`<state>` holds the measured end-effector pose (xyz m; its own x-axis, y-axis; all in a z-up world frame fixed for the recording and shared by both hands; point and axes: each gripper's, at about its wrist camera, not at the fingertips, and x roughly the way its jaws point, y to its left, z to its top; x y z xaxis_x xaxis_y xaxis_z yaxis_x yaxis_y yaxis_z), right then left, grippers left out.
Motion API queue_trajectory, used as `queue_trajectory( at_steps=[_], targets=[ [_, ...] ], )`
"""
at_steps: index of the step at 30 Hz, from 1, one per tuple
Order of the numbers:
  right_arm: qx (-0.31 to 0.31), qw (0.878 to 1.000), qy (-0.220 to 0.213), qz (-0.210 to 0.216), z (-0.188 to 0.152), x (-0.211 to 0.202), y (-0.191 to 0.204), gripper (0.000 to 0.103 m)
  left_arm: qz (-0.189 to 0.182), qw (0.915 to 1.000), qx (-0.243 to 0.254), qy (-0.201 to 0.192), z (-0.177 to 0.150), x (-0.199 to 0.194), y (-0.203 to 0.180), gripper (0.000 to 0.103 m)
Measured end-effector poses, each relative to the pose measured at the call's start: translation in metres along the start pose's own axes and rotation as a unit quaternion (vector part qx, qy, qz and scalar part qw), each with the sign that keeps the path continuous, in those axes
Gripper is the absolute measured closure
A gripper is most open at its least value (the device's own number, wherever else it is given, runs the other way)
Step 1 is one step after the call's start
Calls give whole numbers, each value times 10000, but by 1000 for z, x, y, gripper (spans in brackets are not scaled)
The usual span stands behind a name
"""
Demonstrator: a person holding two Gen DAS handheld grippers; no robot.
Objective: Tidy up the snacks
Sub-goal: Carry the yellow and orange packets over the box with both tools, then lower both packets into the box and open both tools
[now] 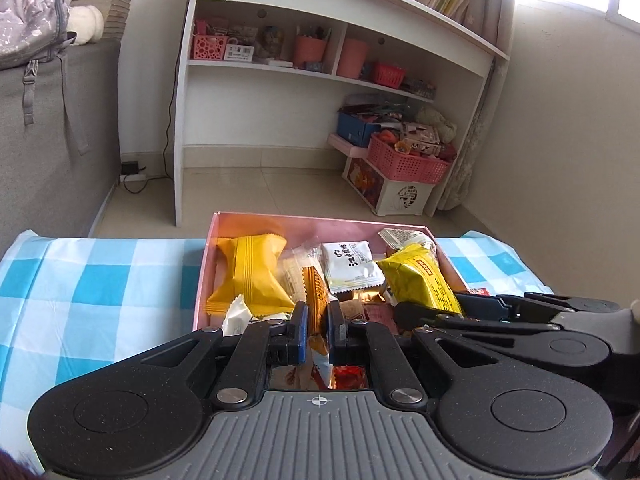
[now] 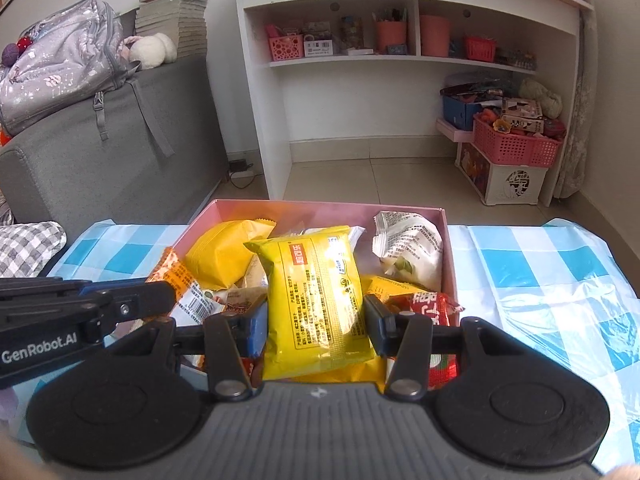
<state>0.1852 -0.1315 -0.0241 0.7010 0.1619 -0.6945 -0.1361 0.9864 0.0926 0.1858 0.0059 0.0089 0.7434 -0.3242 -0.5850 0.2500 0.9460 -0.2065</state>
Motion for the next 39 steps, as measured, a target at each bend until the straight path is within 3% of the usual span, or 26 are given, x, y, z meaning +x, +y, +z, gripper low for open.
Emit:
queue_trajectory(
  at_steps=[8,14,24,39],
  targets=[
    [-10,9999,-120,-82,1,-2,3,52,250,9993,269,25,15,21,-5,92],
    [78,9996,-254,-48,7,-8,0,38,330,9991,255,97,14,24,-4,86],
    [-33,9996,-290,-53,7,-18,0,27,428,9986,306,62,2,-2,-1,48],
    [-375,9991,-106,-171,-9,-48,3,12,496,9973,399,354,-35,-46,0,25]
  ],
)
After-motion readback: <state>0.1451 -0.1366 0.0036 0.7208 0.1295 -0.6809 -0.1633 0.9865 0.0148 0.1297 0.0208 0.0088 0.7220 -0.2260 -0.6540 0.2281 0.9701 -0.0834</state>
